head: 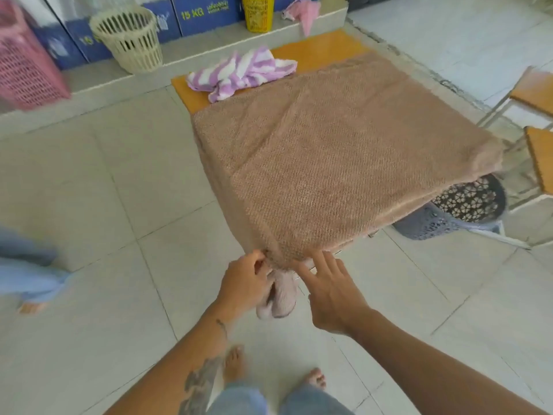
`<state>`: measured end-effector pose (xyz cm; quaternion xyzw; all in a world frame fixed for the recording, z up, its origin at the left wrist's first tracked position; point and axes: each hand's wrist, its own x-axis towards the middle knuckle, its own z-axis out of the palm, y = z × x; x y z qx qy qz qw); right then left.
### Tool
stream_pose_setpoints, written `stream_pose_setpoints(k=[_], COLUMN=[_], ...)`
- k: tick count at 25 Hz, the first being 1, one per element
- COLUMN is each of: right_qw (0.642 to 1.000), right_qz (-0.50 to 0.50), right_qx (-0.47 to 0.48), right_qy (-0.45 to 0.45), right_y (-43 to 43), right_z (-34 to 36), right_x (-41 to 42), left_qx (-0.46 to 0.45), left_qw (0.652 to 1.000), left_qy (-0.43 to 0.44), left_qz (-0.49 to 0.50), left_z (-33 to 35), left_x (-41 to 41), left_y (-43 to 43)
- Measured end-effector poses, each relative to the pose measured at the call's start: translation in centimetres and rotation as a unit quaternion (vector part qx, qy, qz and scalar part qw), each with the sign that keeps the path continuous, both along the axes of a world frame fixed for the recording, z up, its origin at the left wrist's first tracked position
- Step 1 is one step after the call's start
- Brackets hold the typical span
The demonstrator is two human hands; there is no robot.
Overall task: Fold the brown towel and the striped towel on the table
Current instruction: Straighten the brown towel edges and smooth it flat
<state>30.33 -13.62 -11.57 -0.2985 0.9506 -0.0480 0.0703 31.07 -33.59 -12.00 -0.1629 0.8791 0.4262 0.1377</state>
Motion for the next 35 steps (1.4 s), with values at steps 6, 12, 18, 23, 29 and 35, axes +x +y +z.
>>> stream_pose_setpoints(k=[6, 12, 18, 23, 29, 35], right_qw=[0.999, 0.97, 0.942, 0.938, 0.946, 0.981], right_qz=[0.025, -0.138, -0.17, -0.151, -0.12, 0.061], right_qx=[0.013, -0.17, -0.213, -0.228, -0.184, -0.016], right_qy=[0.014, -0.107, -0.196, -0.211, -0.24, -0.185], right_y=[-3.6, -6.5, -6.0, -4.3, -1.6, -2.7], right_z=[1.0, 5.4, 9.7, 11.0, 10.4, 10.7], right_x=[-1.0, -5.4, -9.2, -11.9, -15.4, -13.2], left_qx=[0.067, 0.107, 0.1, -0.021, 0.02, -0.094], left_qw=[0.992, 0.984, 0.992, 0.997, 0.994, 0.978], left_qy=[0.095, 0.133, -0.065, -0.054, -0.054, 0.124], left_qz=[0.04, 0.056, 0.043, 0.057, 0.091, 0.142], left_z=[3.8, 5.1, 1.4, 0.4, 2.6, 10.1], left_x=[0.1, 0.7, 1.7, -1.2, -1.3, -2.1], left_y=[-1.3, -1.6, -0.4, 3.0, 1.1, 0.5])
